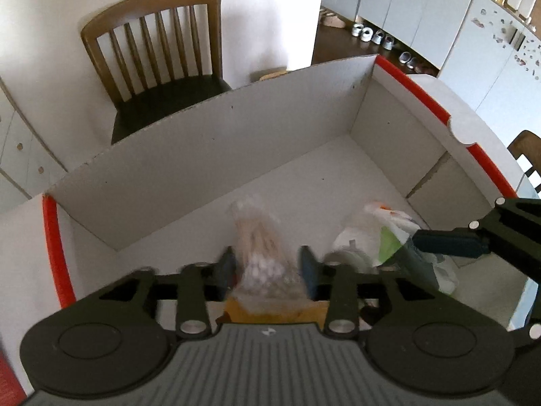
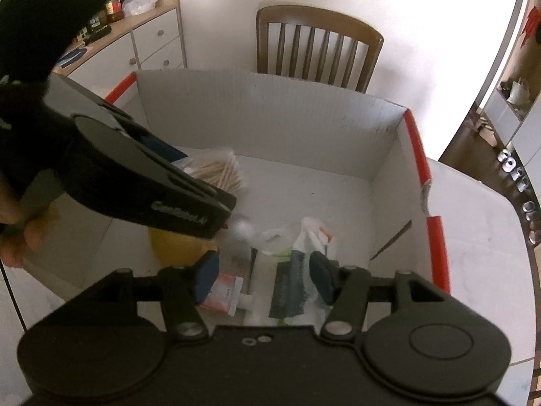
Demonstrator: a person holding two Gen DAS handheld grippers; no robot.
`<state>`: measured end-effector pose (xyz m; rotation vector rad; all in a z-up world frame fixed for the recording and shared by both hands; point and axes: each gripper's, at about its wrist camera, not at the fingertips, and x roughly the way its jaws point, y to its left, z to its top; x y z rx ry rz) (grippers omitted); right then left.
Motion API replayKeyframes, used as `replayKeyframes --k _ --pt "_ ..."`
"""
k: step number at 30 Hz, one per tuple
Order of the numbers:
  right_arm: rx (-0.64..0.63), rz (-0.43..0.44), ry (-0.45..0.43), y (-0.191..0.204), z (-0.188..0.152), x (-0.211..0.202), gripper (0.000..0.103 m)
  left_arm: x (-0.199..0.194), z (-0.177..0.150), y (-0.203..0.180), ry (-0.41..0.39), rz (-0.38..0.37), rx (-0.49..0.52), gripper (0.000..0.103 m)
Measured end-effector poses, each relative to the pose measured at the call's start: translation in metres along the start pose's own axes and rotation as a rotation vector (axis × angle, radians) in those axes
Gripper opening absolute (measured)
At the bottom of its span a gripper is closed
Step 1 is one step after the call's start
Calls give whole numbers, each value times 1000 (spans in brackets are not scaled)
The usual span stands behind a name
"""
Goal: Organize objects
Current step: 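Lower both items into the red box and open both grippers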
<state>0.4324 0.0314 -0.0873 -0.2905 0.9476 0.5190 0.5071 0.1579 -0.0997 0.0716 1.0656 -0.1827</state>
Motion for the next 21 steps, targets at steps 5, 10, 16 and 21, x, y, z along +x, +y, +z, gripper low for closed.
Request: replayKeyframes --k 5,10,16,21 --pt "10 4 -23 -4 1 -13 59 -17 0 -1 -47 19 -13 67" --pt "16 13 -53 -6 1 -33 60 -38 0 -2 -76 32 -13 67" --pt "14 18 -94 -7 -1 -61 61 -67 -4 -9 -114 40 -16 67" --pt "13 37 -133 -9 -7 -88 62 -97 -11 -22 -153 43 -9 67"
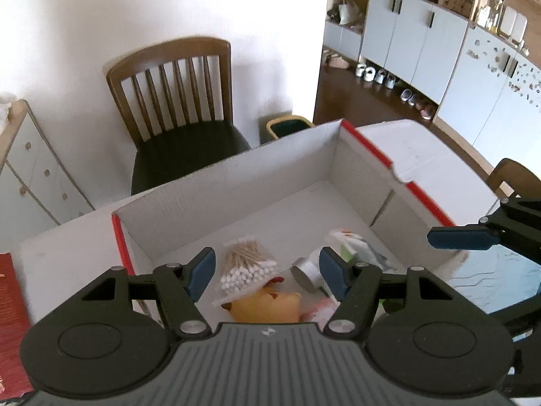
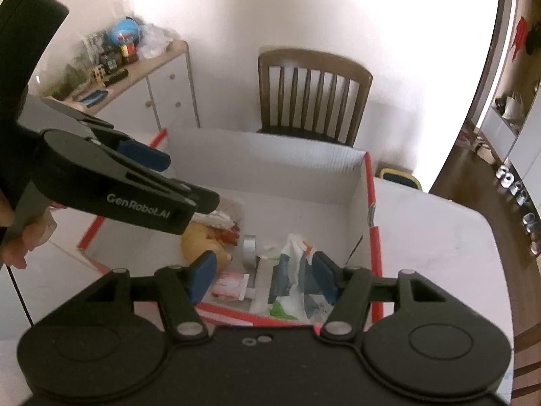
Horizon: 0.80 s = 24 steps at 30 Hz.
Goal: Organize objects
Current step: 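Withdraw both grippers from the box back over the table items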
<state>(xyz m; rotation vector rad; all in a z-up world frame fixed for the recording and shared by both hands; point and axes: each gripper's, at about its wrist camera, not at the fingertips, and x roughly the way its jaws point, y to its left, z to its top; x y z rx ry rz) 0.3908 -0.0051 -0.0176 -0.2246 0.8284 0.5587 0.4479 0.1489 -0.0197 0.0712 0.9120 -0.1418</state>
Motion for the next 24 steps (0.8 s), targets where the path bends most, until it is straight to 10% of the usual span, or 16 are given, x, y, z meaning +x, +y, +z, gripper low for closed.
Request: replayKeyframes --k 24 --pt "-70 62 -100 -5 -56 -112 76 -124 -62 -63 -121 10 -13 67"
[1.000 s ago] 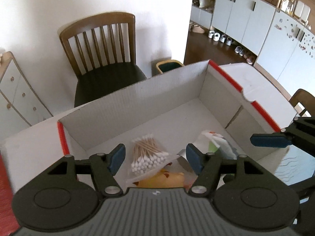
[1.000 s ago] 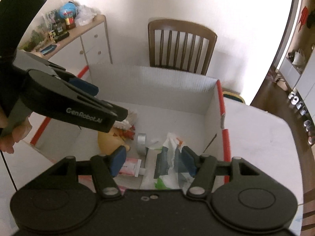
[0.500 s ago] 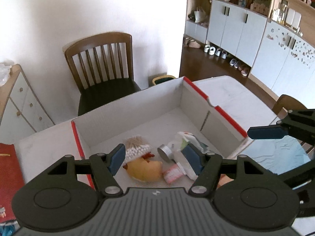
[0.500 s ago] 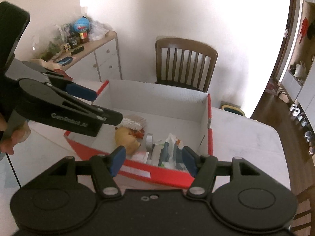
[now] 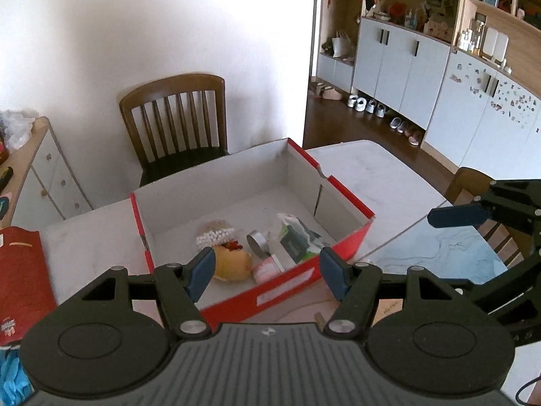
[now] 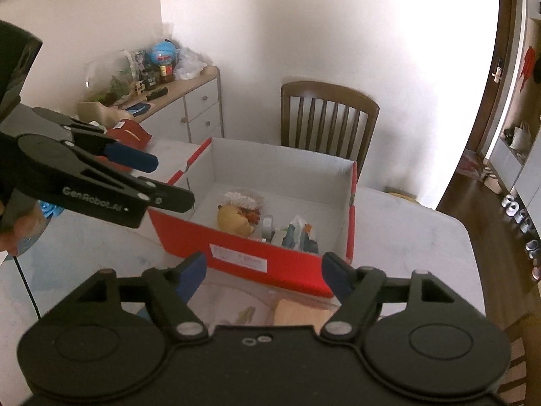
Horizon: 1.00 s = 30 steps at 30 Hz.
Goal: Organize objects
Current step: 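Withdraw both grippers from the box back over the table items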
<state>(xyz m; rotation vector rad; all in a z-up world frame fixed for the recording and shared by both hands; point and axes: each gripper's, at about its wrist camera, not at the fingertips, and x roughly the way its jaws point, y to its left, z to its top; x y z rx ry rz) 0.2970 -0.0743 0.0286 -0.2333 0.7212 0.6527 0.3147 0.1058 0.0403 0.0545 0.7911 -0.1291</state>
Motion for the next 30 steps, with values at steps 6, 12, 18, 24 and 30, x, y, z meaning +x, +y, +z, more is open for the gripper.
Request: replayKeyframes --k 6,12,18,24,30 --pt "-10 7 -16 0 -20 -18 81 -20 -22 -12 -13 -2 -20 73" --pt "-8 -2 -26 -1 -48 -31 86 -28 -54 -21 -9 12 -42 73" --pt "-3 -13 4 1 -79 -33 92 -27 -91 -24 22 28 -91 73" --pt "13 -15 49 5 -108 -28 92 -19 -129 -28 61 45 -135 81" --pt "39 -15 91 12 -125 -19 92 -3 -162 -35 126 68 -146 84"
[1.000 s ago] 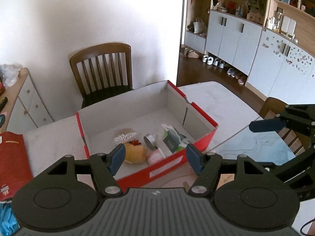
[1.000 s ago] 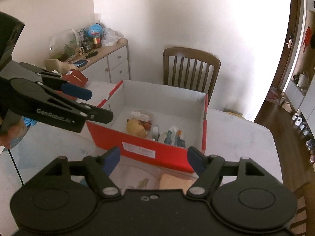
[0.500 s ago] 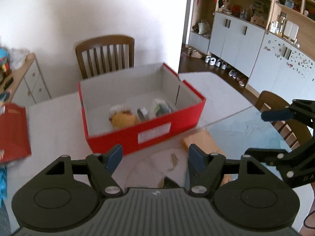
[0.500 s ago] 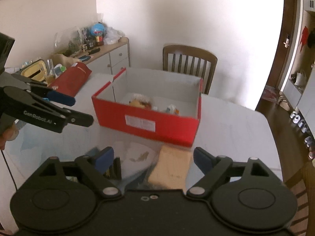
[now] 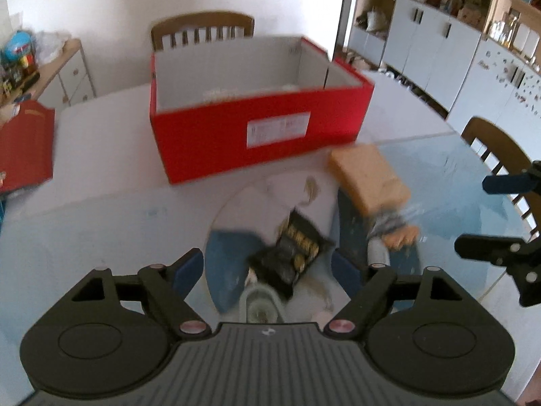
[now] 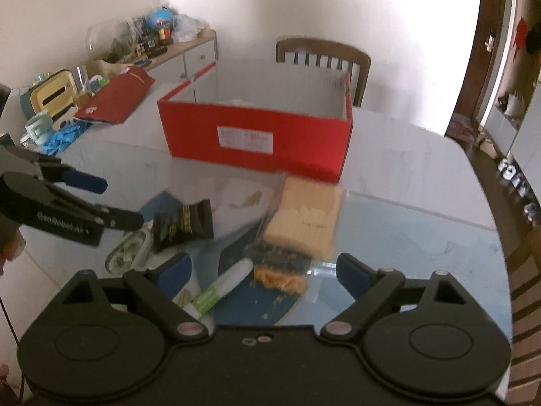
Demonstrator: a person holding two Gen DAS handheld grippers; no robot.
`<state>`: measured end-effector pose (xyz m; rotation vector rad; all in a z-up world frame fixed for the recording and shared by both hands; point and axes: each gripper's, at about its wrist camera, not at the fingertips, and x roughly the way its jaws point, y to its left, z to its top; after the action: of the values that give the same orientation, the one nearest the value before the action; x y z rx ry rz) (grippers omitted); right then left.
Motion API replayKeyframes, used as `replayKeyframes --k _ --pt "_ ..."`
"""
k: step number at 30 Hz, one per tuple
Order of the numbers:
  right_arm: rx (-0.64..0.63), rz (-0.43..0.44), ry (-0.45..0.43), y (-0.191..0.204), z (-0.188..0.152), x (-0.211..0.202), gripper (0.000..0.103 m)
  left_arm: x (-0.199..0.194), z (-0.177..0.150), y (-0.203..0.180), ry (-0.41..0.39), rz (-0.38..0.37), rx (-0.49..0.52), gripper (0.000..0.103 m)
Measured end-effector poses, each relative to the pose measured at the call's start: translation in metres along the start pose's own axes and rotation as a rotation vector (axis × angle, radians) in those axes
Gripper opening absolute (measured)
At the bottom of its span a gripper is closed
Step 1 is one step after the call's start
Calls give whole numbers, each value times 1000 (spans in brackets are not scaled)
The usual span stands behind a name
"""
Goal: Organize objects
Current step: 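Withdraw both grippers from the box back over the table items, then grasp the clear correction-tape dispenser with the left gripper while the right grasps the green-white glue stick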
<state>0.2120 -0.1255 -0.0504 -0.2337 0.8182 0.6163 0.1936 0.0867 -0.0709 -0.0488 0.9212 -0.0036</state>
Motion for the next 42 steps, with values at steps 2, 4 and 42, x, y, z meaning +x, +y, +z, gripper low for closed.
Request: replayKeyframes --k 2,4,42 --pt "3 -2 15 3 -5 5 92 8 -9 0 25 13 -2 89" --pt "6 -1 31 7 -9 10 92 16 -16 -1 39 39 1 99" --pt "46 -63 226 14 -46 74 77 52 -61 37 75 112 -60 103"
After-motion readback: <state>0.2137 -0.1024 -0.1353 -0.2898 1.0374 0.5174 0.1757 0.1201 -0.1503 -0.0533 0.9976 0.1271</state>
